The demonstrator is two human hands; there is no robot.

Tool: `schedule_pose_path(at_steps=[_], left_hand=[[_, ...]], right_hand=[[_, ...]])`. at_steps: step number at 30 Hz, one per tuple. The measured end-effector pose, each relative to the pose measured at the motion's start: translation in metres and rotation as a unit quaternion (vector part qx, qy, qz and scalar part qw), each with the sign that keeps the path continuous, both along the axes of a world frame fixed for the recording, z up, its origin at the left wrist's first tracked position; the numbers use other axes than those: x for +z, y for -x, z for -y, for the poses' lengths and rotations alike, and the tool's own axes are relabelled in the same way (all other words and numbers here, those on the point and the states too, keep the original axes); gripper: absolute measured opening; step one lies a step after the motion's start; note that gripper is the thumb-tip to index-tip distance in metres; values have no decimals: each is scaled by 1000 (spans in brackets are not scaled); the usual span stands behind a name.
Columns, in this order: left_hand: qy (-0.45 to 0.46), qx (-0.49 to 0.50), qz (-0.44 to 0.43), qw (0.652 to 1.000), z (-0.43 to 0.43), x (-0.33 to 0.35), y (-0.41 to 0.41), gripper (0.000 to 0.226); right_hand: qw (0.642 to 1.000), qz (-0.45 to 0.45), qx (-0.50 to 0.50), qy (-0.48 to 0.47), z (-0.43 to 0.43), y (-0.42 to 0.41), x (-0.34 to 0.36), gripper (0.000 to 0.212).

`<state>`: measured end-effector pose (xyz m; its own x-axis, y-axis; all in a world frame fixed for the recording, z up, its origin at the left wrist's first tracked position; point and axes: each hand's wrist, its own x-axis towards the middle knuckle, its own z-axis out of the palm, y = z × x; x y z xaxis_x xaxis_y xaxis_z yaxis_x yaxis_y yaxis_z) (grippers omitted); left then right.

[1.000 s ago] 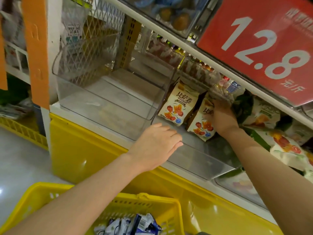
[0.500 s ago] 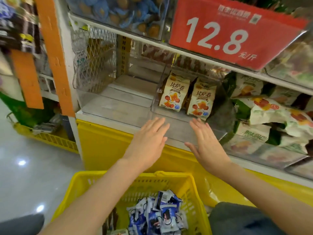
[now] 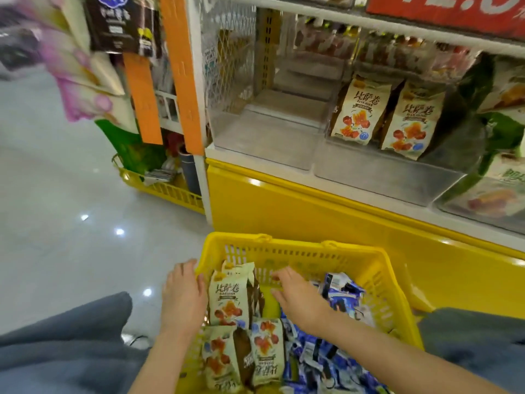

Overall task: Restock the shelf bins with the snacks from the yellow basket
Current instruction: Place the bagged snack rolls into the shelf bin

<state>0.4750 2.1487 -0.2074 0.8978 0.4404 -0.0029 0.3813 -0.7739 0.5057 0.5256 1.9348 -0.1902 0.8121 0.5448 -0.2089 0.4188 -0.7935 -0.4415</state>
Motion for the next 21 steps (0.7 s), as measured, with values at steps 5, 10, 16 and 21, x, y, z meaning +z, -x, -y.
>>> schedule_pose_path(at_steps=[5, 10, 16, 21], left_hand=[[150, 22, -41, 988, -13, -40, 31, 25], [167, 34, -21, 985, -9, -52, 40, 12], [170, 36, -17, 985, -8, -52, 38, 23], [163, 45, -3, 986, -9, -55, 37, 27]], right_hand=[[940, -262, -171, -134, -42, 13, -39, 48], [891, -328, -249, -191, -64, 12, -70, 42], [885, -303, -294, -196, -90, 8, -86, 56], [911, -251, -287, -154, -81, 3, -88, 42]])
